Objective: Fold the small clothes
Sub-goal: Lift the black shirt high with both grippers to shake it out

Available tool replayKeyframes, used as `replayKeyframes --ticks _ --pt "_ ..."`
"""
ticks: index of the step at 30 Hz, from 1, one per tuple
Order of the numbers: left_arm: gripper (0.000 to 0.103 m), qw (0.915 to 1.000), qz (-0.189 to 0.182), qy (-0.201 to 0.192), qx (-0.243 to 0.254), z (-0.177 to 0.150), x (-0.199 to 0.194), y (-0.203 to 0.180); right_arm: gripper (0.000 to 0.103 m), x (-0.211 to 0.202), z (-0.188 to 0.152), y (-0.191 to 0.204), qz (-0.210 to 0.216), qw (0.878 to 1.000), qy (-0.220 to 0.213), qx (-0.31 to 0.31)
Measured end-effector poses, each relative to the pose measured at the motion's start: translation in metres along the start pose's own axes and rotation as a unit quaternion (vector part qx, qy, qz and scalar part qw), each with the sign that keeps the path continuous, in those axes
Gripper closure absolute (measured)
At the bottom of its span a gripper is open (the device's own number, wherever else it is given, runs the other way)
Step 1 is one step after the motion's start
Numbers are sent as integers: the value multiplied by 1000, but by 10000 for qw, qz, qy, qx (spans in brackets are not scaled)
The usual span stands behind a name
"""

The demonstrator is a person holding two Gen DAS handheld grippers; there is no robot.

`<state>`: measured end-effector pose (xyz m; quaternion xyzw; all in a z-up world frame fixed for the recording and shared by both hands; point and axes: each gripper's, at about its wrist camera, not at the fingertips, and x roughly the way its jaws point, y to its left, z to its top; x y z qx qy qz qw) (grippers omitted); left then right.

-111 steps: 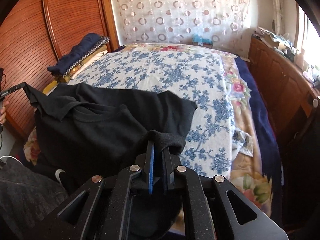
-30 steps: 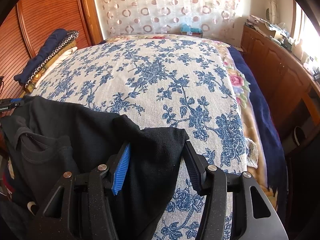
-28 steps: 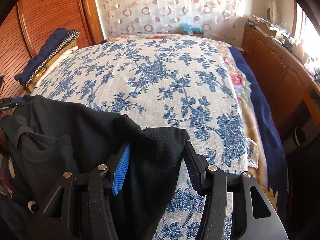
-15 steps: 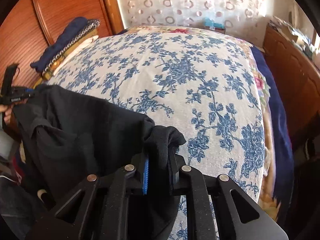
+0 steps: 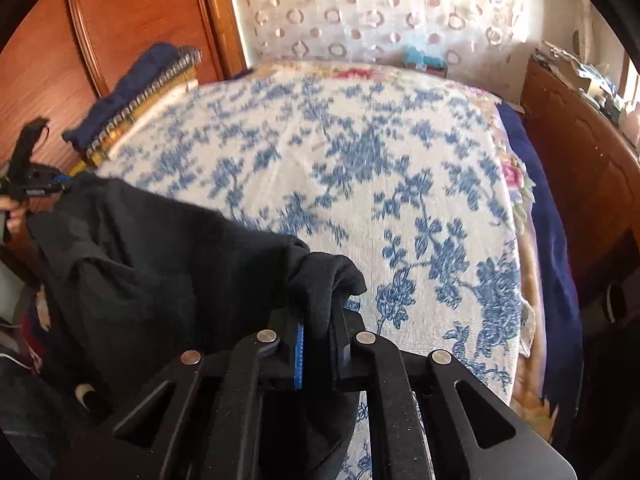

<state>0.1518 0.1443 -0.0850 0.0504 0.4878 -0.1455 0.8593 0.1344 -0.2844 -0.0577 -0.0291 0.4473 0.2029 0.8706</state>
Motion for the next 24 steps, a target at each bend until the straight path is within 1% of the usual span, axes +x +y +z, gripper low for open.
replayKeyframes --ticks 3,4,5,7,9,13,15,17,18,20,22,24 --pt "96 9984 29 -545 -156 -2 -35 -7 99 -28 4 7 71 9995 -301 -59" --pt "96 9965 -12 -818 -193 -2 -53 -11 99 -39 6 11 79 9991 -414 -85" --pt "97 9948 -45 -991 -215 3 -67 -12 99 -47 8 13 79 9987 -484 -104" --pt "97 9902 -57 -1368 -260 3 -97 -16 100 -76 13 23 -14 9969 -751 -215" --pt "97 9858 -132 -1661 -201 4 -126 -24 100 -105 18 33 -184 9938 -1048 -309" --pt "97 9711 -275 -2366 -135 -3 -187 -41 100 -176 27 50 -232 9832 -1756 -450" --pt "97 9635 -312 -2656 -145 -8 -210 -47 100 -204 30 56 -207 9785 -1991 -504" --pt "97 9534 -290 -3000 -120 -11 -236 -50 100 -230 34 64 -261 9724 -2231 -623" --pt "97 9498 -338 -3110 -99 -7 -245 -48 100 -244 36 68 -293 9690 -2363 -656" --pt "97 9409 -314 -3371 -52 -7 -269 -47 100 -265 38 74 -293 9645 -2521 -729" --pt "97 9342 -337 -3551 4 -4 -286 -48 100 -284 41 78 -287 9608 -2642 -784" --pt "97 9295 -366 -3670 50 -2 -296 -48 100 -299 45 82 -300 9569 -2767 -828"
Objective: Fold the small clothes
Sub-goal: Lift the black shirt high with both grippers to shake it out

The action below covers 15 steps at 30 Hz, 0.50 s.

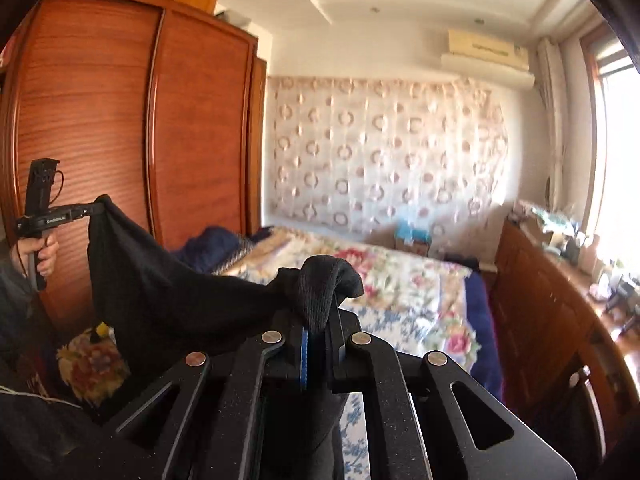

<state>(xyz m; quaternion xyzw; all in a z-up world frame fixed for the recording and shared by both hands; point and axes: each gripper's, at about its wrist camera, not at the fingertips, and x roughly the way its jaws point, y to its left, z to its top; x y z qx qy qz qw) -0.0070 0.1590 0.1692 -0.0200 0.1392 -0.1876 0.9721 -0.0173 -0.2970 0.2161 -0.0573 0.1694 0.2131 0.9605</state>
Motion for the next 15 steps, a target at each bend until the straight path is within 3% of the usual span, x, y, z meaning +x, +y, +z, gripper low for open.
replayKeyframes --ticks 10,15 --pt "97 9968 35 -793 59 44 -39 5 100 -49 51 5 -163 9976 -534 -397" --pt "97 9967 329 -740 91 67 1 21 100 -28 71 -17 -445 9966 -471 -502"
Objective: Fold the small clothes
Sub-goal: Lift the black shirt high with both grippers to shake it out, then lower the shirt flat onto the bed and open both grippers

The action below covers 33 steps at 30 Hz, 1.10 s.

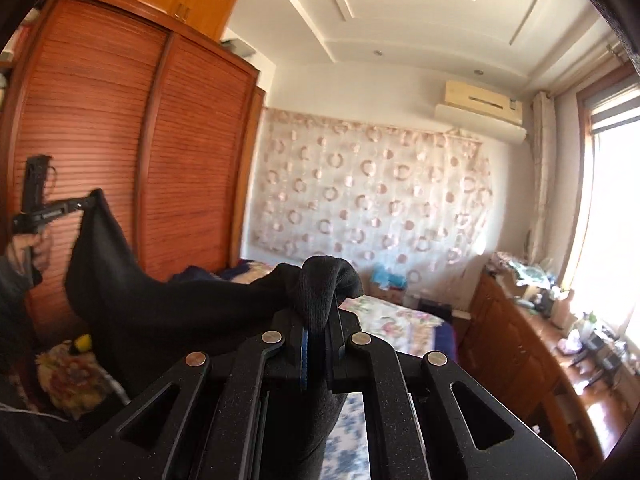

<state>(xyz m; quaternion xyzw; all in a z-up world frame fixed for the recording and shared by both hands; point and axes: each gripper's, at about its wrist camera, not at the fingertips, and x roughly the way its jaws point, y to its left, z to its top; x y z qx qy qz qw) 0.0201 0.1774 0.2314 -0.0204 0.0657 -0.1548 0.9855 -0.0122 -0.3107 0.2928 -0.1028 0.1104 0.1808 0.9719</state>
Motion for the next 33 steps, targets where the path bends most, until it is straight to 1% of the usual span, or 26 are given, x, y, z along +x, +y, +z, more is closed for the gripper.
replayKeyframes --ticks 1,2,5,6,7,8,9,10,11,12,13,14,15,16,17,18,22,23,25,27,28,30,32,33 --pt "97 9999 65 77 17 0 14 -1 100 11 1 -6 -23 10000 83 10" --pt "97 9997 136 181 46 -2 33 2 100 31 0 -17 -94 9997 207 51" --pt "97 9971 409 617 153 -19 108 11 100 91 -11 -45 -318 9976 613 103" --pt "96 9955 469 800 217 -28 131 12 100 117 -19 -59 -359 9961 754 295" --pt "96 9927 526 1037 325 -42 166 17 100 149 -32 -73 -351 9935 925 557" --pt "94 9905 529 1220 341 -53 189 23 100 173 -44 -82 -389 9918 1040 627" --pt "94 9875 497 1458 339 -63 211 27 100 196 -56 -89 -519 9898 1168 622" --pt "94 9838 412 1716 314 -77 234 33 100 234 -80 -97 -767 9846 1433 651" --pt "93 9786 318 2016 250 -94 258 41 99 255 -95 -104 -810 9807 1615 753" --pt "92 9730 289 2275 249 -106 273 42 92 287 -119 -111 -815 9730 1975 878" --pt "92 9673 289 2510 243 -121 288 44 89 321 -147 -114 -942 9613 2445 847" --pt "92 9636 382 2630 291 -135 298 44 83 337 -163 -115 -1027 9542 2693 799" --pt "92 9611 504 2682 418 -147 304 42 83 357 -186 -115 -1072 9446 3000 783" --pt "92 9584 539 2764 471 -158 307 40 83 367 -200 -114 -1104 9398 3144 754" --pt "91 9556 535 2857 477 -167 309 37 83 376 -217 -111 -1142 9354 3267 730" --pt "91 9526 515 2963 464 -177 309 35 81 378 -224 -109 -1126 9345 3283 791" --pt "88 9472 332 3160 424 -200 300 18 78 366 -249 -102 -818 9370 3231 1047" --pt "88 9459 287 3202 427 -205 296 12 78 361 -253 -98 -780 9373 3227 1065" --pt "87 9464 115 3206 375 -213 281 -1 78 351 -257 -90 -660 9374 3232 1119" --pt "86 9464 -14 3214 324 -219 275 -9 76 339 -253 -81 -562 9404 3137 1189" --pt "86 9461 -97 3225 284 -223 270 -14 74 332 -255 -79 -506 9414 3093 1242" --pt "86 9415 -319 3351 151 -232 264 -21 56 313 -263 -74 -367 9405 3065 1419" --pt "86 9381 -473 3431 51 -244 256 -31 48 302 -270 -72 -259 9384 3053 1595" --pt "86 9358 -544 3482 56 -252 253 -37 48 294 -276 -71 -243 9356 3099 1675"
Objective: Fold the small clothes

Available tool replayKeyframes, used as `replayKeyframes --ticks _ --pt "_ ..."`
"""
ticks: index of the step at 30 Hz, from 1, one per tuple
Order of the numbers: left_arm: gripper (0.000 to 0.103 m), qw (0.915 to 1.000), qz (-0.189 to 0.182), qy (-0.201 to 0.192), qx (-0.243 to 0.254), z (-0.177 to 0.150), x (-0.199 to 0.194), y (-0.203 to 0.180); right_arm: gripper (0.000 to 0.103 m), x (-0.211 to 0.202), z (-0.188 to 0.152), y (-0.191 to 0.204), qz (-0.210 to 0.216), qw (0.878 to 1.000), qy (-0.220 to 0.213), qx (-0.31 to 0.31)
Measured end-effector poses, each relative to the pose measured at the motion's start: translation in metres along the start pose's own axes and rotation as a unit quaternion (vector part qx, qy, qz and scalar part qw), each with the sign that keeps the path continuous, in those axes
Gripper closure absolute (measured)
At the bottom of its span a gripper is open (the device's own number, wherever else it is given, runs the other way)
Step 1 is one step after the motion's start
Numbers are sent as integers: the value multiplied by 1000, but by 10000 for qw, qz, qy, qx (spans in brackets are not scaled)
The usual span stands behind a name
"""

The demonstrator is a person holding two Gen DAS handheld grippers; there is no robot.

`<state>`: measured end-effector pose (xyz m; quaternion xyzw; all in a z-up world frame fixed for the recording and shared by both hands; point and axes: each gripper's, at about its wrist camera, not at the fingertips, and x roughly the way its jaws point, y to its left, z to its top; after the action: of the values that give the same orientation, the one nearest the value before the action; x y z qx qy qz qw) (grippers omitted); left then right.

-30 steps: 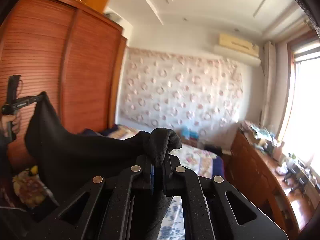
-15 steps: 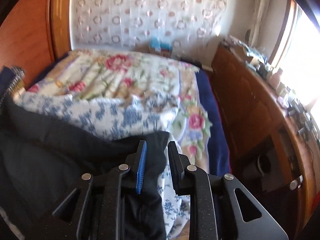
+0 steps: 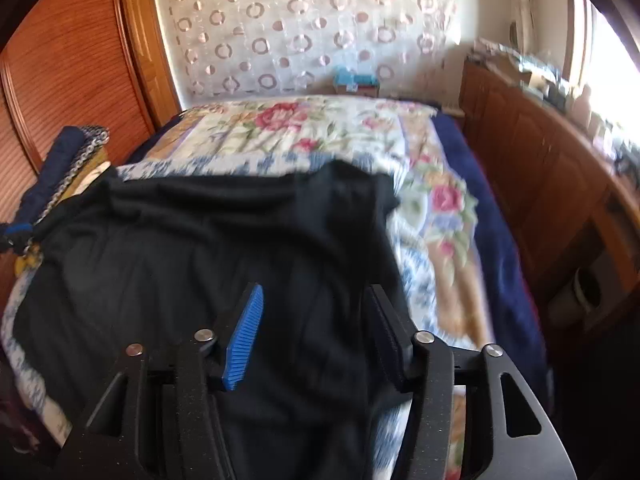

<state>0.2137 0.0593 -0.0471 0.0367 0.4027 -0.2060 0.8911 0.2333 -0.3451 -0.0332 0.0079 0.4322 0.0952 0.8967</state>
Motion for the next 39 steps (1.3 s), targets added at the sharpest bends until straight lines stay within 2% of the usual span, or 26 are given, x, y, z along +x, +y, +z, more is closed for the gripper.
replayKeyframes --ticks 8,12,22,28,32,39 --pt "86 9986 39 489 192 -33 34 -26 48 -12 -54 -2 310 9984 276 374" --pt "86 9986 59 518 133 -37 43 -27 48 -8 -65 1 363 9977 403 400" --pt "84 9990 286 178 287 -40 46 -37 48 16 -48 -2 195 9973 363 612" --pt "80 9993 245 173 205 -39 45 -35 48 18 -50 3 -4 9982 209 561" --pt "79 9989 356 170 258 -39 46 -39 47 19 -54 8 -167 9991 66 380" --pt "76 9991 331 162 208 -39 47 -38 46 23 -54 13 -362 9992 95 171"
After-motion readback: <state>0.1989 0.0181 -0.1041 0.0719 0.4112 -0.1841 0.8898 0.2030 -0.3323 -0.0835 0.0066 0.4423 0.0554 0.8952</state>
